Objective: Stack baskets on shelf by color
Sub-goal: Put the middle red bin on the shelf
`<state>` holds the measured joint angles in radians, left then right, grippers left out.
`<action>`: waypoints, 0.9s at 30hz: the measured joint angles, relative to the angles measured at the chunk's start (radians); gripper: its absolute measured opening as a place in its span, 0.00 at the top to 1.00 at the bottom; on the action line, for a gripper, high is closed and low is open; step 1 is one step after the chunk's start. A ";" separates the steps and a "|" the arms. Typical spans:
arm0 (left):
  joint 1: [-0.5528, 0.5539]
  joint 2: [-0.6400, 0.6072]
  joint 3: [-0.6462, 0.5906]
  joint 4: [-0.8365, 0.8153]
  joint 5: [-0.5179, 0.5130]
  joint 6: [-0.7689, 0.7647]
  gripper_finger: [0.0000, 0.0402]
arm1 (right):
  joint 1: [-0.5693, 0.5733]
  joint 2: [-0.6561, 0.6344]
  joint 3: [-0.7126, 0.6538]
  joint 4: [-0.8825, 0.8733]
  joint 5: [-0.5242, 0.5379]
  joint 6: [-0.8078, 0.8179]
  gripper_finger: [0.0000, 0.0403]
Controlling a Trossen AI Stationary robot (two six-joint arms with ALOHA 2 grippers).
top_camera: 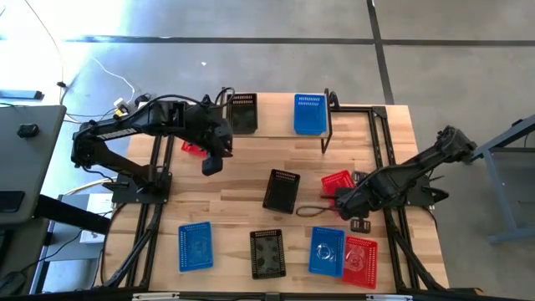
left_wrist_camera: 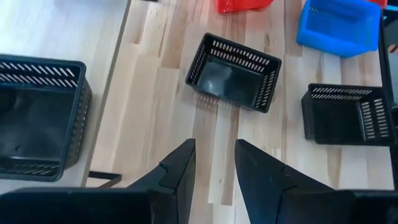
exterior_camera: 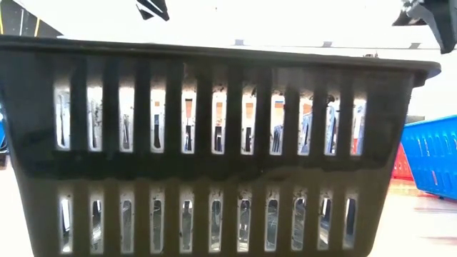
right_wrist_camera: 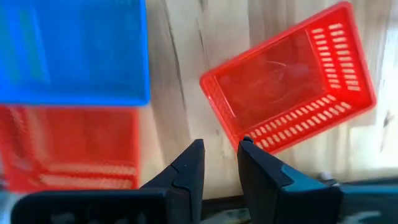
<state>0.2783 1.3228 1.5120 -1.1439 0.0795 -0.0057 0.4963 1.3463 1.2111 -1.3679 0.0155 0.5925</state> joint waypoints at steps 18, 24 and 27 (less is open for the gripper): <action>0.000 0.001 0.000 -0.003 0.000 -0.098 0.75 | 0.017 0.000 -0.265 0.232 -0.018 -0.206 0.79; 0.000 0.001 0.000 -0.003 -0.001 -0.099 0.75 | 0.017 0.000 -0.310 0.298 -0.020 -0.217 0.79; 0.000 0.001 0.000 -0.003 -0.001 -0.099 0.75 | 0.017 0.000 -0.328 0.307 -0.004 -0.215 0.79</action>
<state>0.2783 1.3239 1.5120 -1.1469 0.0790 -0.1045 0.5137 1.3468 0.8833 -1.0611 0.0116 0.3771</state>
